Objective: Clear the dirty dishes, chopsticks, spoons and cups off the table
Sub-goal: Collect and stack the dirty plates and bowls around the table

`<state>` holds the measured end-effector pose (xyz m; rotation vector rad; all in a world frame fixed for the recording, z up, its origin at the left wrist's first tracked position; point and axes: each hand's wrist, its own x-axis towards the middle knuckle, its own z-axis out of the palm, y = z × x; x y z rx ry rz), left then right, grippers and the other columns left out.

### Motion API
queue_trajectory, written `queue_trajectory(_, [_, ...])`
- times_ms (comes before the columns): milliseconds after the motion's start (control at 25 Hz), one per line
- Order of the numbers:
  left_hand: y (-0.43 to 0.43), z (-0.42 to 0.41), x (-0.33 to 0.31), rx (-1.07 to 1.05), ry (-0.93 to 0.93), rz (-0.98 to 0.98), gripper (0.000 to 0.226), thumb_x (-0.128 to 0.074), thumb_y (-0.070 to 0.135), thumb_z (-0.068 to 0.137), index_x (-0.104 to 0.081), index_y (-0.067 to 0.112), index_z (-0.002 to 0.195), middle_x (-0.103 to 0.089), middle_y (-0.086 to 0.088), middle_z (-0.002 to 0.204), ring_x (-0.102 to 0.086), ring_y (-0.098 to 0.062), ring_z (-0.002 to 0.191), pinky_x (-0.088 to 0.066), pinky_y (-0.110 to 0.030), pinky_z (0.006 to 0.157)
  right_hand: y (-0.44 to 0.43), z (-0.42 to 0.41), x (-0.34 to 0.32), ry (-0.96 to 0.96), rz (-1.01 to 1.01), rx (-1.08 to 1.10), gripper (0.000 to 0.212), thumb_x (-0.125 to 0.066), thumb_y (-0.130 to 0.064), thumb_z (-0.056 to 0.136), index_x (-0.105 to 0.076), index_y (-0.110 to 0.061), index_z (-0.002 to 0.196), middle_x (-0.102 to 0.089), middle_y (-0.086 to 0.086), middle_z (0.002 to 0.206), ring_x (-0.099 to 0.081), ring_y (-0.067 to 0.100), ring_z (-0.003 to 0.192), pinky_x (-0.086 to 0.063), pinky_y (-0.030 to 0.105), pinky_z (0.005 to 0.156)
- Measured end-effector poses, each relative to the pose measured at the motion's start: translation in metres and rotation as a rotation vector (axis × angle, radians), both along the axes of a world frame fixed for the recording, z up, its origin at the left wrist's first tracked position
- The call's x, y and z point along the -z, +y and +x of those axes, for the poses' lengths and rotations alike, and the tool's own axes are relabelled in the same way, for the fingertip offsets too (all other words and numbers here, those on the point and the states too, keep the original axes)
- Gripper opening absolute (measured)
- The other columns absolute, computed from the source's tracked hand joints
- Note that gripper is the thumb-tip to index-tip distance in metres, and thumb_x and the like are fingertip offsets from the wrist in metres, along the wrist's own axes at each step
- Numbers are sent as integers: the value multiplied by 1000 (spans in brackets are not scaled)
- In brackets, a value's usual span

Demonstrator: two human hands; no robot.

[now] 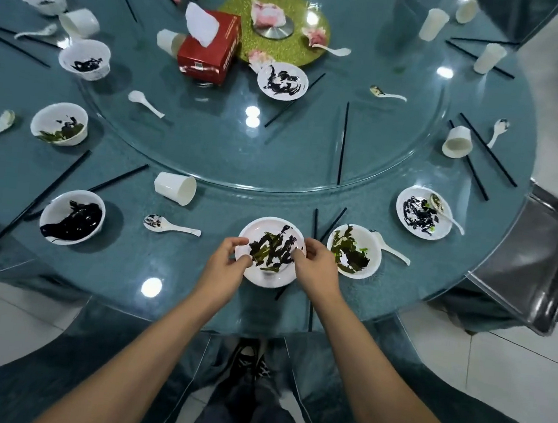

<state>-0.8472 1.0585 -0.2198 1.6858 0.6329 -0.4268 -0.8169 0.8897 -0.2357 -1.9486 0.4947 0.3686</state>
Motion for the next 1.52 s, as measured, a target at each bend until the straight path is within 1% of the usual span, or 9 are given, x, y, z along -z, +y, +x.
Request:
queue_trajectory(160, [-6, 19, 21, -16, 45, 16, 35, -57, 29, 71, -61, 36, 106, -66, 1, 101, -65, -43, 106, -53, -58, 96, -2, 23, 14, 9, -54, -59, 25, -60, -16, 94, -67, -16, 117, -68, -9, 94, -64, 9, 85, -44, 11, 64])
queue_trajectory(320, [-9, 28, 28, 23, 107, 47, 31, -61, 23, 87, -60, 33, 116, -67, 5, 102, -67, -33, 106, -53, -54, 98, -4, 33, 22, 23, -94, -79, 28, -60, -18, 94, -67, -15, 120, -71, -3, 100, -66, 13, 89, -46, 21, 73])
queue_trajectory(520, [-8, 30, 39, -5, 120, 85, 32, -58, 11, 95, -58, 26, 123, -65, 11, 105, -67, -24, 103, -53, -53, 99, -5, 39, 24, 47, -120, -117, 21, -60, -19, 95, -67, -13, 113, -68, -5, 93, -66, 14, 86, -41, 11, 58])
queue_trajectory(600, [-8, 31, 40, -17, 120, 89, 31, -58, 12, 95, -58, 29, 122, -65, 12, 106, -68, -23, 102, -53, -53, 99, -6, 41, 24, 77, -154, -142, 22, -60, -21, 95, -66, -10, 113, -67, -3, 98, -62, 17, 89, -42, 22, 66])
queue_trajectory(760, [-12, 30, 40, -27, 118, 84, 31, -59, 13, 93, -59, 34, 116, -62, 14, 107, -67, -23, 105, -52, -53, 100, -8, 42, 29, 150, -143, -139, 28, -61, -26, 95, -63, -10, 117, -71, 4, 110, -61, 20, 94, -43, 26, 78])
queue_trajectory(1040, [-18, 33, 28, -46, 83, 57, 37, -60, 29, 74, -60, 41, 109, -63, 20, 114, -68, -21, 105, -52, -55, 101, -15, 44, 21, 115, -74, -98, 28, -61, -24, 94, -64, -10, 117, -69, 1, 103, -63, 18, 94, -43, 26, 78])
queue_trajectory(1160, [-16, 35, 16, -52, 45, 55, 42, -59, 29, 68, -60, 43, 108, -65, 21, 108, -69, -20, 102, -52, -56, 99, -17, 47, 11, 71, -29, -86, 28, -61, -23, 94, -66, -10, 119, -68, -2, 100, -63, 16, 92, -45, 25, 80])
queue_trajectory(1400, [-8, 58, -18, -55, -54, 18, 43, -60, 28, 70, -61, 38, 112, -64, 13, 119, -69, -18, 102, -55, -54, 96, -17, 74, -17, 20, -3, -67, 23, -62, -22, 94, -69, -14, 113, -70, -3, 100, -66, 18, 98, -51, 32, 89])
queue_trajectory(1520, [-1, 80, -34, -65, -107, -18, 33, -63, 12, 87, -63, 28, 115, -64, 2, 123, -68, -19, 99, -56, -53, 96, -10, 97, -29, -3, -7, -37, 23, -62, -21, 93, -71, -12, 113, -72, 0, 102, -68, 20, 103, -52, 35, 96])
